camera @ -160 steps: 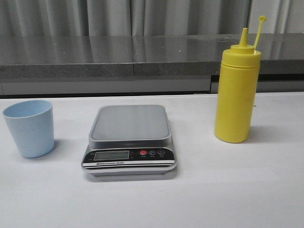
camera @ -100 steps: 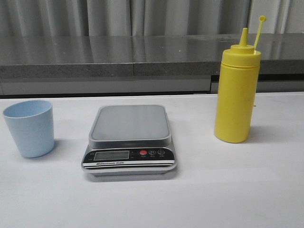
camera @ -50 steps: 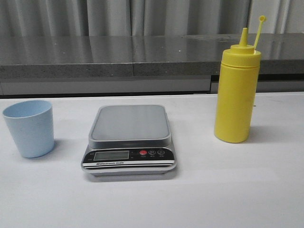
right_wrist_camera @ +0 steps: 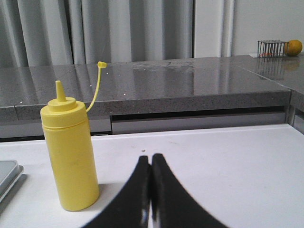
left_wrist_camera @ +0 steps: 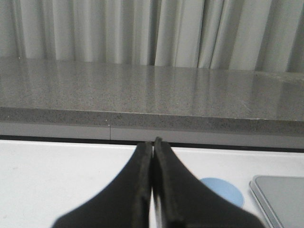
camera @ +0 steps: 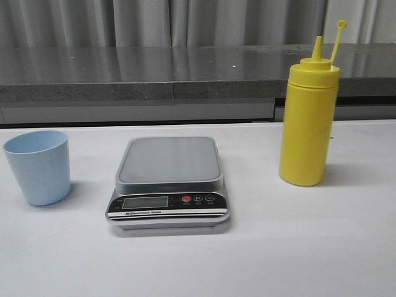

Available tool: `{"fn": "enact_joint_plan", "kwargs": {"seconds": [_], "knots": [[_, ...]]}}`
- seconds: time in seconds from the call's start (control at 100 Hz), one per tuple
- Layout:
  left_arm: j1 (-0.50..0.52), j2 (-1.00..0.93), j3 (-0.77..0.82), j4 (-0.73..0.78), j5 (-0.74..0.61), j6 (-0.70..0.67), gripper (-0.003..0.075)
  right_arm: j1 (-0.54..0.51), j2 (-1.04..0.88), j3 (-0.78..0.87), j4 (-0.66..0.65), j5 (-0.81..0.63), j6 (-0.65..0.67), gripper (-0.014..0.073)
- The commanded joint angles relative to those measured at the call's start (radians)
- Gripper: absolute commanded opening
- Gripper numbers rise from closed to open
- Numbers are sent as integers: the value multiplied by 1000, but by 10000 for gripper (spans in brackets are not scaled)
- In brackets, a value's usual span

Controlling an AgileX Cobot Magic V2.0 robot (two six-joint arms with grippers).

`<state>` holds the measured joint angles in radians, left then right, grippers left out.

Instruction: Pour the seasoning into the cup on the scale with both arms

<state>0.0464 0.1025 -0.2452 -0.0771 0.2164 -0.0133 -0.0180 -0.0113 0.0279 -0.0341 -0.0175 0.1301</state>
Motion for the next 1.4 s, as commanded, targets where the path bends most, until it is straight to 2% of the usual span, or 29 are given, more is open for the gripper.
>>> {"fn": "enact_joint_plan", "kwargs": {"seconds": [0.0,0.34,0.52,0.61,0.78,0.85,1.08,1.39], "knots": [[-1,68,-85,1,0,-2,-20,0,-22,-15,-3,-80,0,-68],[-1,308,-259,10,171,-2,-19,0,-22,-15,-3,-80,0,-68],[-1,419,-318,10,179,-2,-1,0,-22,-15,-3,-80,0,-68],[-1,461,-342,10,171,-2,70,0,-22,-15,-3,-80,0,-68],[-1,523,-372,10,146,-2,315,0,-22,-15,-3,-80,0,-68],[-1,546,-386,10,138,-2,375,0,-22,-15,-3,-80,0,-68],[-16,630,-465,-39,156,-2,378,0,-22,-15,-3,-80,0,-68],[-120,822,-608,-40,314,-2,378,0,-22,-15,-3,-80,0,-68]]}}
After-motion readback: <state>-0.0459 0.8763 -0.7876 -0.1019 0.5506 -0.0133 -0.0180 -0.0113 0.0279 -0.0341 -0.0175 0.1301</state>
